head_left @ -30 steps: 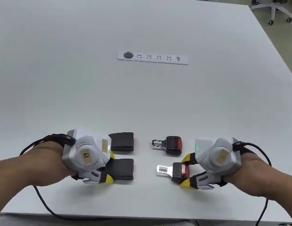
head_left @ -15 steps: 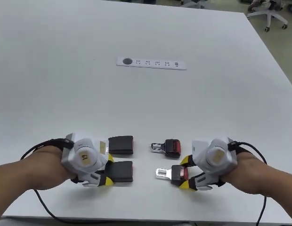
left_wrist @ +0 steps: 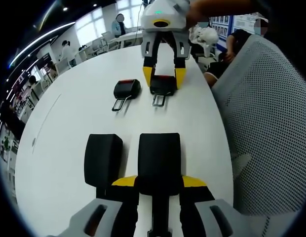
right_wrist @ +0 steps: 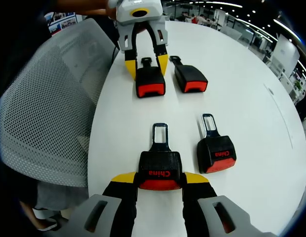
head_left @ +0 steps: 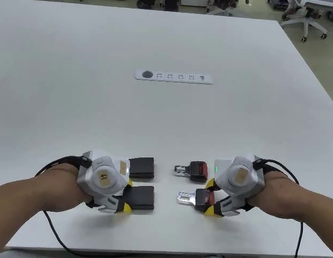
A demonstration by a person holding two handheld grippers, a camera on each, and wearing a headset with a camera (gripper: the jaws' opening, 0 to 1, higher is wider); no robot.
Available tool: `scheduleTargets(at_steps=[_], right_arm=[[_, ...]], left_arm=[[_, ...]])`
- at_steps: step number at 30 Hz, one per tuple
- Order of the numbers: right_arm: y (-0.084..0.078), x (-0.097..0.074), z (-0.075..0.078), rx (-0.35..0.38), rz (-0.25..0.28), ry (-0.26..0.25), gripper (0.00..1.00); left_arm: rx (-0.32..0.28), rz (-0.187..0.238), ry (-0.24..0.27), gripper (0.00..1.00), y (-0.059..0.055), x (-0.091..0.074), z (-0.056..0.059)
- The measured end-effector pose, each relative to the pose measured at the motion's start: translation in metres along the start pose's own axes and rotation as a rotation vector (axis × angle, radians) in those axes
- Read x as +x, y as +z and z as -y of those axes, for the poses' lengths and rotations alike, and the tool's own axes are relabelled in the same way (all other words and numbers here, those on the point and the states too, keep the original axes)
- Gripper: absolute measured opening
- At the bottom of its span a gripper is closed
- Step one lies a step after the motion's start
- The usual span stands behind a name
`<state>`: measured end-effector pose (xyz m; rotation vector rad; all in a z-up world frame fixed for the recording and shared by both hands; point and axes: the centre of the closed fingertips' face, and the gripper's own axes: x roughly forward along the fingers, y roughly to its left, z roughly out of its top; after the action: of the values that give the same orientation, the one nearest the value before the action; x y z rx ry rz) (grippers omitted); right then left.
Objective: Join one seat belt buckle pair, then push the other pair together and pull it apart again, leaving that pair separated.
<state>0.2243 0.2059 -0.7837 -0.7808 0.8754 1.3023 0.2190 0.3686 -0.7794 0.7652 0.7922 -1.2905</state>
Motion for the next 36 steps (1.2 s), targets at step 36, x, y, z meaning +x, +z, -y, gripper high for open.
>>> scheduleTargets(at_steps=[36], right_arm=[[0.059,0.030,-0.012,-0.072,0.034,0.040,0.31]], left_arm=[[-0.001,-0.018,-0.012,0.32,-0.002,0.000,-0.001]])
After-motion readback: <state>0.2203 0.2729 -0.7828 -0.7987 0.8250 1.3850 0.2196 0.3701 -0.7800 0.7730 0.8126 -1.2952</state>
